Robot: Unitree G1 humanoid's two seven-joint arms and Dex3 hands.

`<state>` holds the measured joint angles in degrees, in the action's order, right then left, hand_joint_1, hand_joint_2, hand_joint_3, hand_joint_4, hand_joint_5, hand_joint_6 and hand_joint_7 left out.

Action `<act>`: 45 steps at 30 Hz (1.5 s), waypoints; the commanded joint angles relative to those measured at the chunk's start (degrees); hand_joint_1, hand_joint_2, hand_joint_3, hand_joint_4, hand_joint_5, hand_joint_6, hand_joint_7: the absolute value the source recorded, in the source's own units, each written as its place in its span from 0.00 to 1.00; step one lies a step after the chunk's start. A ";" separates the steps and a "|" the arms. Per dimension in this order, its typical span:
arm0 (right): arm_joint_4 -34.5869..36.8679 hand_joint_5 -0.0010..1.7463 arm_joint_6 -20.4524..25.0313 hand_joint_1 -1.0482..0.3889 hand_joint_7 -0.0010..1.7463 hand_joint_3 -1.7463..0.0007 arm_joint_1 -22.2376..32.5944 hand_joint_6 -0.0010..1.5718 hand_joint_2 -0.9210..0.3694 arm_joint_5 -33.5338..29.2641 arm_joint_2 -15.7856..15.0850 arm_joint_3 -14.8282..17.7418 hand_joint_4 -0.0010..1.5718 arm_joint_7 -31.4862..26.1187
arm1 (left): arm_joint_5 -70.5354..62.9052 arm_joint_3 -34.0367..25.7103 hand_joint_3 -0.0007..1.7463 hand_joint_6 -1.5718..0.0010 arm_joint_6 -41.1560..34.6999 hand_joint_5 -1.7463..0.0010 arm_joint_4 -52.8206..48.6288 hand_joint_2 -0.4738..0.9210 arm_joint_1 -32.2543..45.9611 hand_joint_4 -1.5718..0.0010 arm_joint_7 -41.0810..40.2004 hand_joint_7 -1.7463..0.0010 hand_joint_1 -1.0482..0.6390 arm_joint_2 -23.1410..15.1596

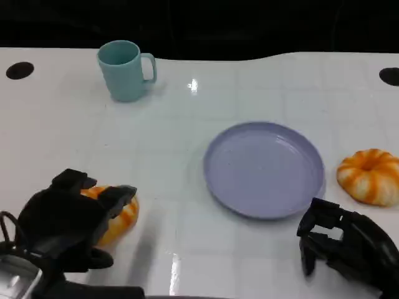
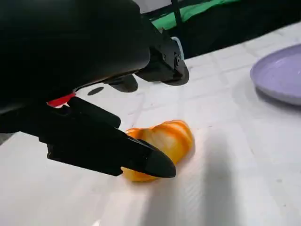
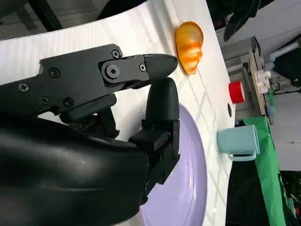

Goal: Grasp the bread from the table and place it into the plate.

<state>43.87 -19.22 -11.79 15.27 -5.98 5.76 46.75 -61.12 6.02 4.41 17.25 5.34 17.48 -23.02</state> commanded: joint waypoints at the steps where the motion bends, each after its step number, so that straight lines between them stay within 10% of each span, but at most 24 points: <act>1: -0.72 1.00 0.99 0.34 0.88 0.87 1.00 0.41 0.00 -0.21 -0.98 0.02 0.45 -0.42 | -1.71 1.94 0.00 0.83 -2.63 0.77 -0.50 0.95 -2.28 0.99 1.40 1.00 0.30 -1.48; 27: -3.17 1.00 3.26 0.33 0.87 0.88 2.08 0.42 0.00 -0.50 -0.99 -0.42 0.45 -2.01 | 2.08 15.59 0.00 0.84 -7.88 0.87 -34.24 0.92 -20.92 0.94 -6.13 0.99 0.38 -0.90; 33: -4.12 1.00 3.65 0.33 0.87 0.88 2.42 0.42 0.00 -0.68 -1.22 -0.78 0.45 -2.38 | 7.30 14.97 0.06 0.59 -1.58 0.80 -37.76 0.96 -20.78 0.68 -17.34 0.97 0.50 -1.40; 36: -3.93 1.00 3.59 0.34 0.87 0.88 2.36 0.42 0.00 -0.19 -1.21 -0.70 0.45 -1.78 | 8.84 14.87 0.36 0.39 1.71 0.51 -39.70 0.83 -20.72 0.56 -23.90 0.98 0.52 -1.70; 37: -3.89 1.00 3.65 0.34 0.87 0.88 2.35 0.41 0.00 -0.05 -1.17 -0.65 0.44 -1.69 | 9.27 14.80 0.52 0.40 3.02 0.21 -40.42 0.81 -20.69 0.52 -26.53 0.64 0.51 -1.73; 39: -3.84 1.00 3.72 0.34 0.87 0.88 2.33 0.42 0.00 0.02 -1.13 -0.59 0.44 -1.75 | 10.16 14.67 0.63 0.56 4.99 0.06 -41.70 0.76 -20.66 0.51 -30.55 0.17 0.52 -1.65; 45: -3.99 1.00 3.37 0.33 0.84 0.88 2.41 0.43 0.00 -0.46 -1.31 -0.82 0.44 -2.05 | 11.83 15.09 0.74 0.65 7.21 0.00 -43.88 0.74 -21.27 0.53 -33.57 0.00 0.52 -2.02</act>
<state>39.82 -15.98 -10.17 15.26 -6.31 4.97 44.96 -50.12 21.42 11.39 -25.91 -15.97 -15.28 -23.67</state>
